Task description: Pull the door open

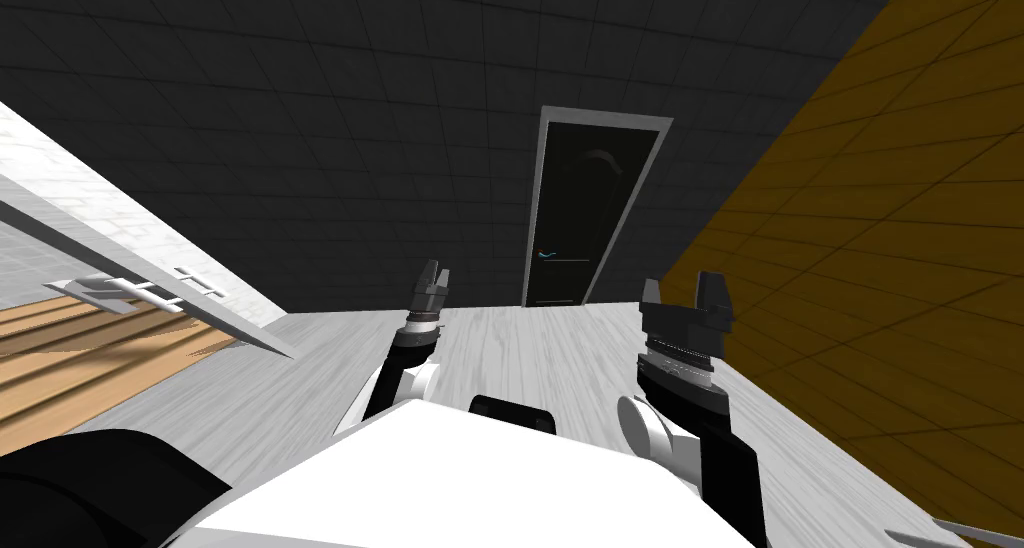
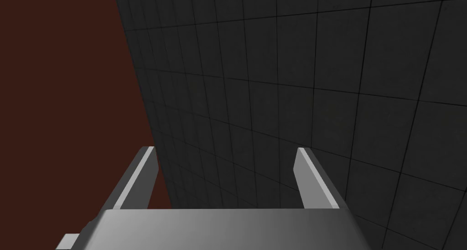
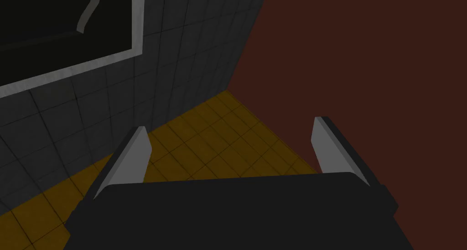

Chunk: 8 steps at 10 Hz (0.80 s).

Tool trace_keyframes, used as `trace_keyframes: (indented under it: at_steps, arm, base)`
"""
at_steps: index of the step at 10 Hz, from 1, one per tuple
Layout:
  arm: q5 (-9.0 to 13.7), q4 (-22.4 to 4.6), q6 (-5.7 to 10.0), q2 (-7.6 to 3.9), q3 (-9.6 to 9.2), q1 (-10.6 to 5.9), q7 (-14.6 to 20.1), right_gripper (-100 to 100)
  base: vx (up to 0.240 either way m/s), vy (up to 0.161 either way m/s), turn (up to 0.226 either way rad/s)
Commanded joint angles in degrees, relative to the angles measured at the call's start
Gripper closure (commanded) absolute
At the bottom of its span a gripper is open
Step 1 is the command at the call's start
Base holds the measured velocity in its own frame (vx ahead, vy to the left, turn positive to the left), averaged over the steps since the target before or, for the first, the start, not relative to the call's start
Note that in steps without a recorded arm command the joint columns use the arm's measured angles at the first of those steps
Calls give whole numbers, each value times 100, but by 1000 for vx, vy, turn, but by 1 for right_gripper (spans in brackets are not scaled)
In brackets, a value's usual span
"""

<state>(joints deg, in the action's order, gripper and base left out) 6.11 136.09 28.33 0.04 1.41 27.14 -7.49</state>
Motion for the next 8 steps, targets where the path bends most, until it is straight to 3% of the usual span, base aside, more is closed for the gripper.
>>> trace_keyframes:
  at_steps: [1,8]
  arm:
    - [-11,-161,21,-37,2,-69,23,-100]
    - [-74,-1083,143,-213,11,-467,155,-100]
  base:
    - [58,10,11]
    - [89,-6,27]
